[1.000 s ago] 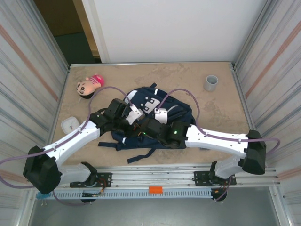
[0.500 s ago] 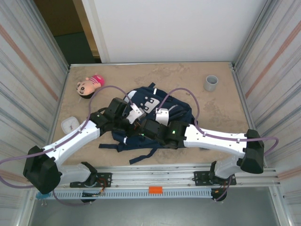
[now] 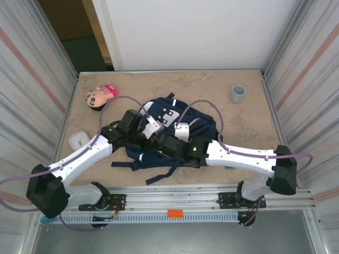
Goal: Pack the student bag
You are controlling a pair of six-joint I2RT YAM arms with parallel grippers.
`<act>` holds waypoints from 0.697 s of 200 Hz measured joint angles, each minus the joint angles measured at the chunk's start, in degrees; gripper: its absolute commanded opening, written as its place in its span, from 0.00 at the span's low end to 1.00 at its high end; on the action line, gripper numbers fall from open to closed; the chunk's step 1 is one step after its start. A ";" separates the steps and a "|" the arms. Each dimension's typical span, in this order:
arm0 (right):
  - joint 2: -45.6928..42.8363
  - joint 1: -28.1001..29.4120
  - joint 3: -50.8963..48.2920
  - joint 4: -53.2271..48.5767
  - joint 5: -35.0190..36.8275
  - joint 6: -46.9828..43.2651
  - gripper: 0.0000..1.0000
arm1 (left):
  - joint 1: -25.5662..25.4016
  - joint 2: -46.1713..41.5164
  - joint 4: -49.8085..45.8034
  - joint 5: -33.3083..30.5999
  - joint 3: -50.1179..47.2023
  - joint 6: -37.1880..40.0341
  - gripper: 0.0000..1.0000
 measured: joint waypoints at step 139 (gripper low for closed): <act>-14.32 -8.46 -9.03 -0.79 -10.19 -9.03 0.00 | 6.03 -0.76 -4.11 -5.03 0.09 9.31 0.05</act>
